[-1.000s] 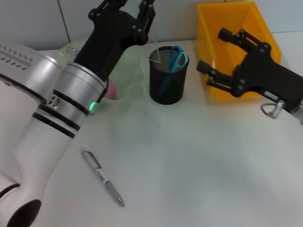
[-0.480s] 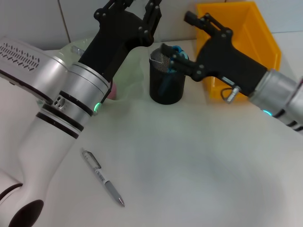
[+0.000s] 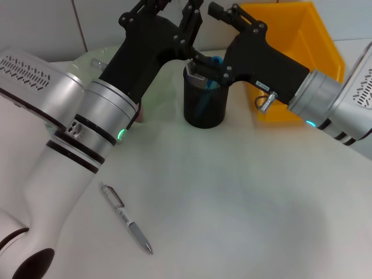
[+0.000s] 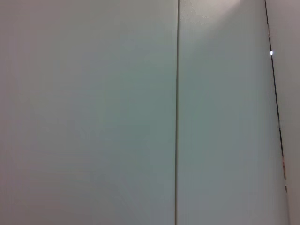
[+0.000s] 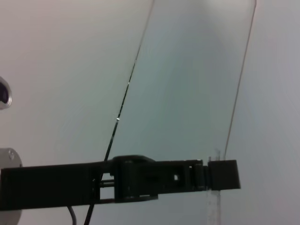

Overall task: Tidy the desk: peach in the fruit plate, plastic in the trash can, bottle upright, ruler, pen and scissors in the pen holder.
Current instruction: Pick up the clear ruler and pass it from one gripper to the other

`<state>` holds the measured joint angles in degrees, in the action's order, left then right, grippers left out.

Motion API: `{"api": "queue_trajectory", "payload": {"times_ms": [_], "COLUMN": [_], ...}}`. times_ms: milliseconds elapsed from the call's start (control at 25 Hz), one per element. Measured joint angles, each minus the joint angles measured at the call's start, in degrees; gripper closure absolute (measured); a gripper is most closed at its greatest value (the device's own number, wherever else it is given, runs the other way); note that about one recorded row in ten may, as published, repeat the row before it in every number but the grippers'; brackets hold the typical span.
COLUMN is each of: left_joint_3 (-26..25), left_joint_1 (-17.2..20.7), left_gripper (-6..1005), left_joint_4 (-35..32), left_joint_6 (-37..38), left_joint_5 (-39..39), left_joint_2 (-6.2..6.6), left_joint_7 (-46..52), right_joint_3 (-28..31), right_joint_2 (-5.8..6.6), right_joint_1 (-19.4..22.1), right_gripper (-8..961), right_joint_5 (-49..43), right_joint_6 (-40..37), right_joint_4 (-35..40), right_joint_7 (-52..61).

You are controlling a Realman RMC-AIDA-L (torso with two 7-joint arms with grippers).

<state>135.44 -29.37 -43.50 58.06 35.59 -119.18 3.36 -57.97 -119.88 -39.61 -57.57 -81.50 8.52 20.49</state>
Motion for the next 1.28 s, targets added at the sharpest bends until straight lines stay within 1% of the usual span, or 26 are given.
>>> {"api": "queue_trajectory", "payload": {"times_ms": [120, 360, 600, 800, 1240, 1280], "left_joint_3": [0.1, 0.6, 0.8, 0.8, 1.5, 1.5], "left_joint_1": [-0.1, -0.1, -0.1, -0.1, -0.1, -0.1], "left_gripper": [602, 602, 602, 602, 602, 602], "left_joint_4": [0.1, 0.1, 0.1, 0.1, 0.0, 0.0], "left_joint_6": [0.3, 0.8, 0.8, 0.9, 1.8, 1.8], "left_joint_5": [0.0, 0.0, 0.0, -0.1, -0.1, -0.1], "left_joint_2": [0.00, 0.00, 0.00, 0.00, 0.00, 0.00], "left_joint_7": [0.1, 0.1, 0.2, 0.2, 0.3, 0.3], "right_joint_3": [0.2, 0.4, 0.3, 0.3, 0.2, 0.3], "right_joint_2": [0.00, 0.00, 0.00, 0.00, 0.00, 0.00], "right_joint_1": [-1.1, -1.8, -2.1, -2.1, -2.3, -2.4], "right_gripper": [137, 139, 315, 526, 751, 756], "right_joint_5": [0.0, 0.1, 0.1, 0.1, 0.1, 0.1], "right_joint_6": [0.1, 0.2, -0.3, -0.3, -0.4, -0.5], "right_joint_4": [-1.1, -1.8, -2.1, -2.2, -2.2, -2.2], "right_joint_7": [-0.1, -0.1, -0.1, -0.1, -0.1, -0.1]}}
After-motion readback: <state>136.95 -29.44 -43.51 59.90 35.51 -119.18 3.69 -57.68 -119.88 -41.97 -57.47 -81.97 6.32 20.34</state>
